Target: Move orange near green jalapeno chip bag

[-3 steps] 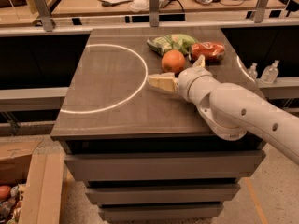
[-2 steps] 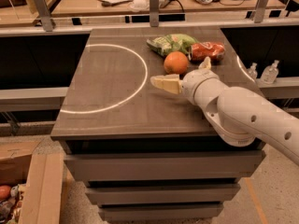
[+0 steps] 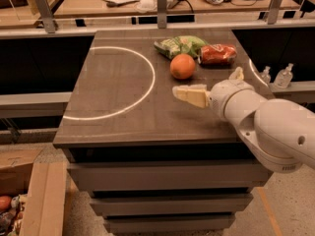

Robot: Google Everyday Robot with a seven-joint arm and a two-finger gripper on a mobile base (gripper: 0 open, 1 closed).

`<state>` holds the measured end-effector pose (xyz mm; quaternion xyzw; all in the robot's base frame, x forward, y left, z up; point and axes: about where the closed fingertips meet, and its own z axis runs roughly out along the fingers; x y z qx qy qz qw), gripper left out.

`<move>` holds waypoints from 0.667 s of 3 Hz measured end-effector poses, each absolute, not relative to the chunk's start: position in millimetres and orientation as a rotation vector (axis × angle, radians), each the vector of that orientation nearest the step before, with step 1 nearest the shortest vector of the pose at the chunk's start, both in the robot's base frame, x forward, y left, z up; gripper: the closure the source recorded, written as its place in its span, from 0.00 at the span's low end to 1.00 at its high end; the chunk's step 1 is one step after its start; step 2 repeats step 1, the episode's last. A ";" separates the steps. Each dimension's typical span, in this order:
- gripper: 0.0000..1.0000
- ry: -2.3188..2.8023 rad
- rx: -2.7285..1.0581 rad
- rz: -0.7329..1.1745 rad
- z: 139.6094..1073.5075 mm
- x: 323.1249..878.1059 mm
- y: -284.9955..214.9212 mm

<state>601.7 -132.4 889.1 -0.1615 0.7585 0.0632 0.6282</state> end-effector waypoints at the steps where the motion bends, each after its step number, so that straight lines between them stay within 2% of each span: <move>1: 0.00 1.739 -0.371 0.139 893.1 597.7 -132.9; 2: 0.00 1.739 -0.371 0.139 893.1 597.7 -132.9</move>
Offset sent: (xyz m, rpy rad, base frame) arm 0.0000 0.0000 0.0000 0.0000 0.0000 0.0000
